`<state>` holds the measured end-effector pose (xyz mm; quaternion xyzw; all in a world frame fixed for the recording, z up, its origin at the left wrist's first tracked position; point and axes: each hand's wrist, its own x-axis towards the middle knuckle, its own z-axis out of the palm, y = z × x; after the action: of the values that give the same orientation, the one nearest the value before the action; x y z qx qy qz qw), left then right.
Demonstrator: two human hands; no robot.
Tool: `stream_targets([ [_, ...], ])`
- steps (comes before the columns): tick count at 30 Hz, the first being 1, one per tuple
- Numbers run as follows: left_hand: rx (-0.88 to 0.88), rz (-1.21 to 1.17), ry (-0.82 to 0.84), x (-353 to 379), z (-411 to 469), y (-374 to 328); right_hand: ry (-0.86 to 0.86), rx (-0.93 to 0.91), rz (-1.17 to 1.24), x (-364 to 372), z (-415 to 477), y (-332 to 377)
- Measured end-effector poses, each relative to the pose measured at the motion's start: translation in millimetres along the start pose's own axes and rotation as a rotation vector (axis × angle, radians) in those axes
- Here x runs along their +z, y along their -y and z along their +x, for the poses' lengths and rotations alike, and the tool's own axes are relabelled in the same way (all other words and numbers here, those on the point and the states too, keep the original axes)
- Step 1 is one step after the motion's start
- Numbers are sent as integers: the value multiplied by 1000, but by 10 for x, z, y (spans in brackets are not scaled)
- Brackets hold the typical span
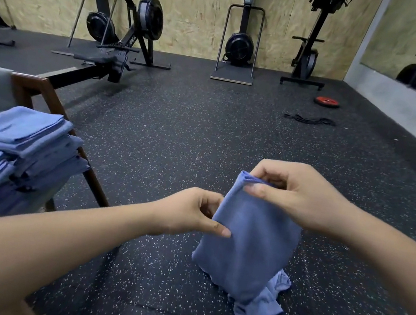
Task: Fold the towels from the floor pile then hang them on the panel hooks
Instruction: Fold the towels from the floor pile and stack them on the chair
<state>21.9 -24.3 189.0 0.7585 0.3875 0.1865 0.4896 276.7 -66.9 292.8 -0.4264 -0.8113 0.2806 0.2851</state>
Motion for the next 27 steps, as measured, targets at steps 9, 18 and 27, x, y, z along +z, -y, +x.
stream_targets([
  [9,-58,427,-71,-162,8,128,-318,-47,63,-483,-56,-190],
  [18,-71,59,-398,-812,-123,50,-623,126,40,-570,-93,-519],
  [27,6,-546,-706,-839,-92,-179,-741,244,-27,-328,-20,-587],
])
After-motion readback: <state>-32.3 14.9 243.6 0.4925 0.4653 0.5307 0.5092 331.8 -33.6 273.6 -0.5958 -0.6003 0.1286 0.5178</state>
